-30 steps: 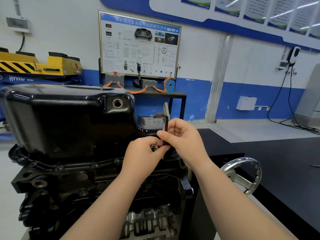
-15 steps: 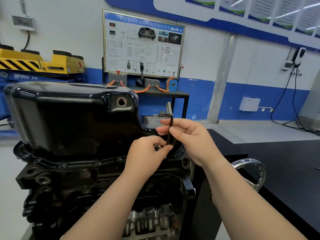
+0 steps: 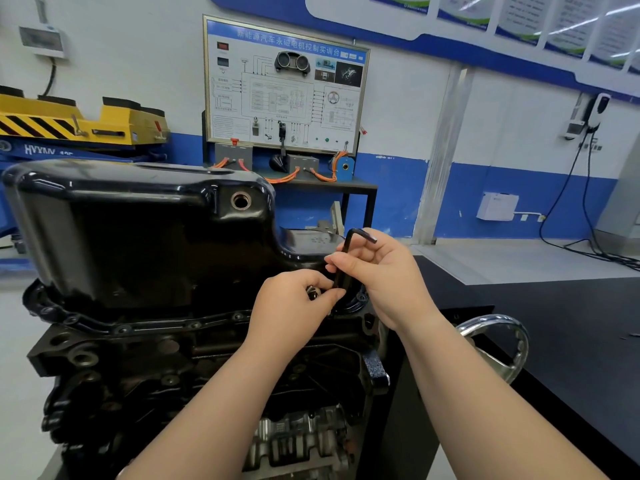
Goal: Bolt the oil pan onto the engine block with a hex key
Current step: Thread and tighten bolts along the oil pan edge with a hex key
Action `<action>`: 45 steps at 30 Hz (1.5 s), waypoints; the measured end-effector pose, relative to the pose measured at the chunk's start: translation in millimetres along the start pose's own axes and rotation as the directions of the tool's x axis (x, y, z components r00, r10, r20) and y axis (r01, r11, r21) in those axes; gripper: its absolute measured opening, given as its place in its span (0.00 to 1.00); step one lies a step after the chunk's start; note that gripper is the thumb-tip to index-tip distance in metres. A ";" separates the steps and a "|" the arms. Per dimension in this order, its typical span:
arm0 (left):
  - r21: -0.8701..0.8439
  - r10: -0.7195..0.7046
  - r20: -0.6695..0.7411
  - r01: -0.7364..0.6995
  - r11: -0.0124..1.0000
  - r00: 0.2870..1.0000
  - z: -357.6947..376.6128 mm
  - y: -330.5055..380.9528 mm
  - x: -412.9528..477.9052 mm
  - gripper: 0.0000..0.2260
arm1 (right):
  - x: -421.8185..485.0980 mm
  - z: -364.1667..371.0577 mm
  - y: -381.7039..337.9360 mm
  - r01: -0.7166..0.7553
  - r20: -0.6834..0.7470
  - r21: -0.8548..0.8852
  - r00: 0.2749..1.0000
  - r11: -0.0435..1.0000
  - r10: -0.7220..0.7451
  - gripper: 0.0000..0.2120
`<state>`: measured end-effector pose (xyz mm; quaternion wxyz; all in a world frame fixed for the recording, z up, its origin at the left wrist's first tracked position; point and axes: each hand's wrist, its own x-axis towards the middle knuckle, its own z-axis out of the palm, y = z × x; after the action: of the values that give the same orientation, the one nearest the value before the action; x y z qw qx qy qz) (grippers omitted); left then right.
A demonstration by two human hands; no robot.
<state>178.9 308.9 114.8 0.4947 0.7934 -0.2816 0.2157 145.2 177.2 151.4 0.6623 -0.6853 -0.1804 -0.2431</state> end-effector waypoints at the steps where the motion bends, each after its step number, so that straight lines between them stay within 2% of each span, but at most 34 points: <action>1: 0.003 0.002 -0.003 -0.002 1.000 1.000 -0.2 0.4 -0.2 0.14 | 0.5 0.5 -0.5 0.002 0.001 -0.028 1.000 1.000 -0.002 0.09; 11: -0.006 -0.015 0.007 0.015 1.000 1.000 -1.5 2.8 -0.9 0.12 | 1.2 3.9 -0.8 -0.011 -0.020 -0.126 1.000 0.992 0.008 0.11; 16: 0.006 -0.021 0.017 0.021 1.000 1.000 -1.0 -0.2 0.2 0.11 | -3.4 1.2 -5.5 -0.002 0.111 -0.132 0.994 0.991 0.017 0.07; 21: 0.001 -0.018 0.011 0.018 1.000 1.000 -0.9 -0.4 0.6 0.12 | -4.1 -3.7 -7.3 -0.006 0.177 -0.090 0.984 0.996 0.021 0.12; 25: 0.026 -0.026 0.008 0.026 0.999 1.000 -1.6 0.9 0.0 0.13 | -3.7 -3.5 -5.0 -0.011 0.131 -0.086 0.991 0.996 0.023 0.15; 30: -0.007 -0.036 0.029 0.036 0.999 0.999 -3.4 2.5 -0.6 0.11 | -1.7 -2.7 -1.0 -0.005 0.044 -0.071 0.999 0.997 0.008 0.09; 32: -0.010 -0.042 0.025 0.043 0.999 0.999 -3.2 2.8 -0.5 0.10 | -0.9 -2.0 0.5 0.008 0.026 -0.097 1.000 0.995 -0.006 0.09; 38: -0.014 -0.044 0.029 0.044 0.999 0.999 -2.7 2.7 -0.3 0.07 | 0.4 0.5 0.9 0.039 0.026 -0.205 0.999 0.978 -0.034 0.15; 41: -0.011 -0.040 0.027 0.040 0.999 0.999 -2.7 2.6 -0.3 0.09 | -0.5 2.7 0.5 0.037 0.019 -0.231 0.999 0.972 -0.033 0.10; 45: 0.006 -0.050 0.033 0.050 0.999 0.998 -2.6 3.0 0.2 0.09 | -3.8 1.6 -1.7 0.055 0.099 -0.229 0.995 0.972 -0.033 0.09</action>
<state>176.9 310.1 118.0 0.4932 0.8048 -0.2693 0.1910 141.2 179.2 150.6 0.5633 -0.7644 -0.1972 -0.2441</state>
